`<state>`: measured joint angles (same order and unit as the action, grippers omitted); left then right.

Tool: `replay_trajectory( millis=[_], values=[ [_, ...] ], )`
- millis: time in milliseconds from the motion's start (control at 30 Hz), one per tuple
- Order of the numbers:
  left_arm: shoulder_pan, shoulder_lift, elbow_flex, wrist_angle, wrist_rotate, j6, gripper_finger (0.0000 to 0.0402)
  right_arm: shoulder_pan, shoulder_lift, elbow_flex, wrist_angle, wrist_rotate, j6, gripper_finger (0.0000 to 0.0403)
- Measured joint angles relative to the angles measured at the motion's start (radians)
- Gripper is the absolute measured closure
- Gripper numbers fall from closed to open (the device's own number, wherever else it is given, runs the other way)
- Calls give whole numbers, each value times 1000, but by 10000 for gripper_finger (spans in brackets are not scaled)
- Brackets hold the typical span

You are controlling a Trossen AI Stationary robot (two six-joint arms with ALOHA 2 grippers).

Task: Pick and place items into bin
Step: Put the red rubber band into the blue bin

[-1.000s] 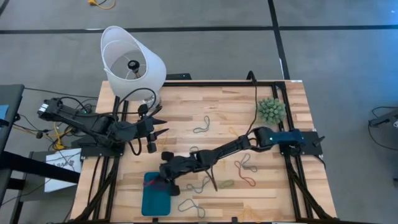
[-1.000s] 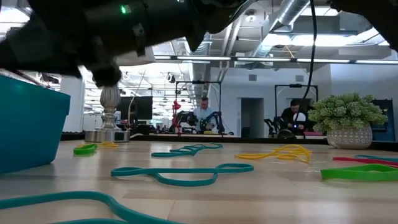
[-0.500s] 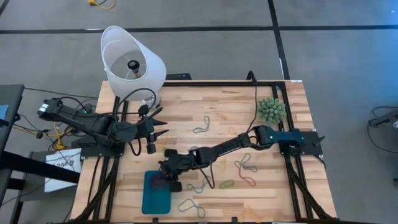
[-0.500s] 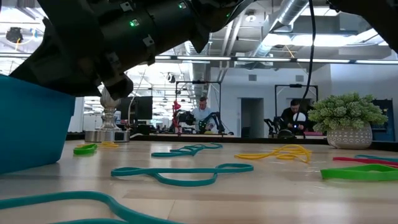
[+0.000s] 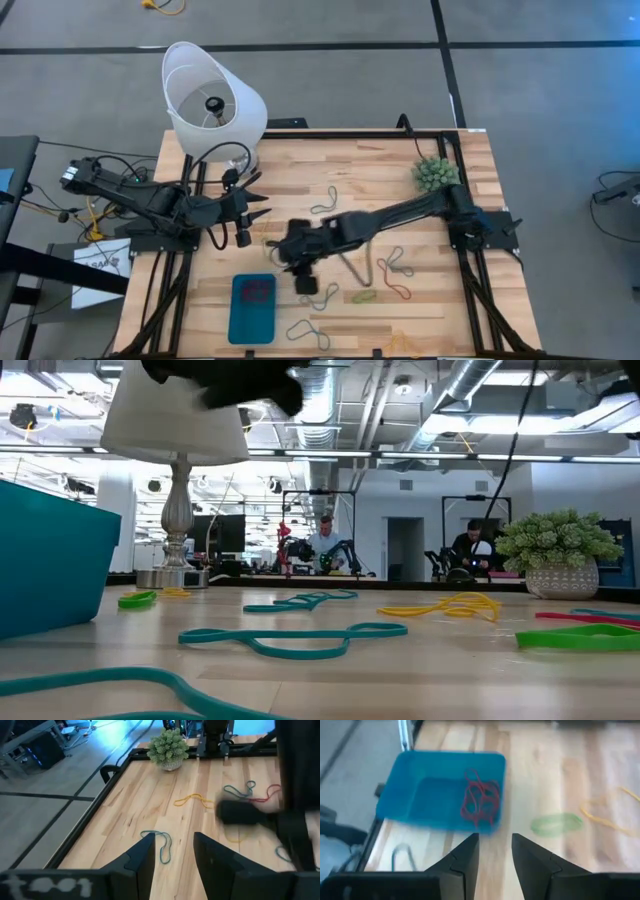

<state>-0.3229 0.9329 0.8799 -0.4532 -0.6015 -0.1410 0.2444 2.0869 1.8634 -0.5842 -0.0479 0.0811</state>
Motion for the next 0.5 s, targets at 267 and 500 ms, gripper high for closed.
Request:
replay_trajectory(
  millis=[267, 500],
  values=[
    [-2, 0, 0, -78, -1, -82, 276, 4, -444, -335, -122, 171, 119, 292],
    [-12, 2, 0, -48, -1, -78, 276, 192, -839, -960, 259, 356, 356, 292]
  ],
)
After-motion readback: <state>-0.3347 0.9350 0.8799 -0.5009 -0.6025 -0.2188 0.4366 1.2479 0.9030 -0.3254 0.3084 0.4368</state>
